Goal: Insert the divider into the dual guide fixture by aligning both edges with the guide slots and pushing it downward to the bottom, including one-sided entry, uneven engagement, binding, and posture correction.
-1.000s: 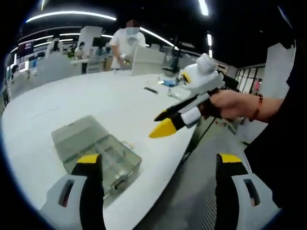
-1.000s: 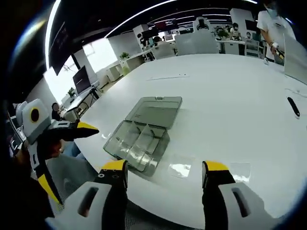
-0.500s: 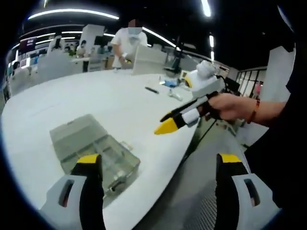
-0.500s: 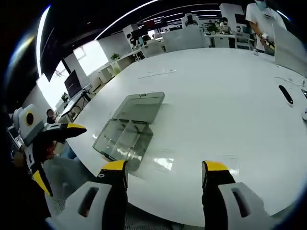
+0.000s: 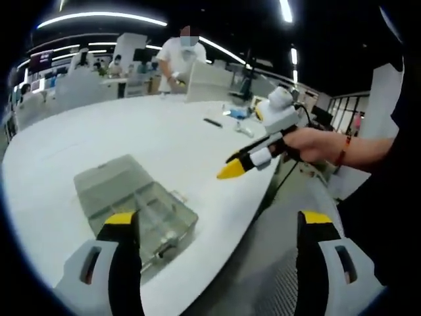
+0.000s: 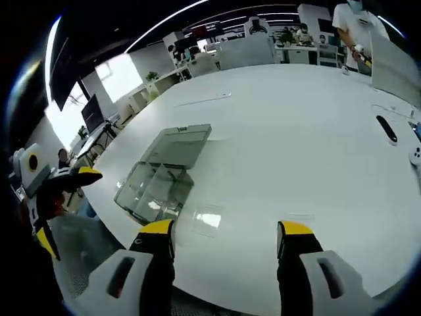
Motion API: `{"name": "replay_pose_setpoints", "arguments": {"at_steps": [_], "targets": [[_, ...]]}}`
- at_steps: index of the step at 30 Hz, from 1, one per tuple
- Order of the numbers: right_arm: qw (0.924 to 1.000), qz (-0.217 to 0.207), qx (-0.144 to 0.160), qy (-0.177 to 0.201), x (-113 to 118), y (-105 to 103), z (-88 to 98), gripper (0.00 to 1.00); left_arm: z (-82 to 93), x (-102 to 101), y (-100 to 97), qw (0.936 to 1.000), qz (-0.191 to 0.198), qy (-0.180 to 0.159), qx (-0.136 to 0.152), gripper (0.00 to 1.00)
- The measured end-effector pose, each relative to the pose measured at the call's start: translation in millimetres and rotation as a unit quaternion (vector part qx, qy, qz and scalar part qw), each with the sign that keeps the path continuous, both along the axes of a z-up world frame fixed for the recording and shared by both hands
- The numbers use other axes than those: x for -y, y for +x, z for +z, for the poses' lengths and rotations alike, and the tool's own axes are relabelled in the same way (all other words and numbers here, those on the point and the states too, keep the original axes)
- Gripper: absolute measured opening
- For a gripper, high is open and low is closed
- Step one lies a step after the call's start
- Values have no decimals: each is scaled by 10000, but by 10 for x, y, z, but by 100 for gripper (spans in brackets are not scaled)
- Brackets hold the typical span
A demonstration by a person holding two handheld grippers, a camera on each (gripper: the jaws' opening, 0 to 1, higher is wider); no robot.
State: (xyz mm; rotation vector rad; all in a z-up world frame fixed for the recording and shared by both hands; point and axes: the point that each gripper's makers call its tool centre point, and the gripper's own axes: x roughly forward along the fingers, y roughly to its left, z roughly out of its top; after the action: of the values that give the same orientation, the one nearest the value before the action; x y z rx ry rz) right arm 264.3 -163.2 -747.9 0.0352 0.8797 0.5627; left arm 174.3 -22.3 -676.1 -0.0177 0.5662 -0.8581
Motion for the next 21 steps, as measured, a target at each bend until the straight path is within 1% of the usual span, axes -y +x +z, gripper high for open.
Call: {"name": "replay_pose_setpoints", "arguments": {"at_steps": [3, 5, 8, 11, 14, 16, 19, 21], "targets": [[10000, -58, 7, -44, 47, 24, -23, 64, -4, 12, 9, 10000, 11, -25, -9, 98], [9999, -35, -52, -125, 79, 19, -74, 65, -16, 22, 25, 10000, 24, -24, -28, 98], [9996, -83, -88, -241, 148, 32, -129, 64, -15, 39, 40, 10000, 57, -42, -29, 98], [9996, -139, -222, -137, 173, 36, -168, 63, -20, 49, 51, 9999, 93, -74, -64, 97], [9995, -132, -211, -214, 213, 63, -183, 62, -42, 47, 59, 9999, 74, -46, -90, 97], [9994, -140, -263, -199, 228, 87, -202, 62, -60, 31, 77, 9999, 95, -29, -114, 97], [9990, -109, -290, -336, 269, 108, -257, 62, -65, 14, 102, 9998, 139, -32, -134, 97], [9985, -107, -414, -334, 277, 94, -297, 61, -61, 5, 115, 9998, 166, -32, -133, 97]]}}
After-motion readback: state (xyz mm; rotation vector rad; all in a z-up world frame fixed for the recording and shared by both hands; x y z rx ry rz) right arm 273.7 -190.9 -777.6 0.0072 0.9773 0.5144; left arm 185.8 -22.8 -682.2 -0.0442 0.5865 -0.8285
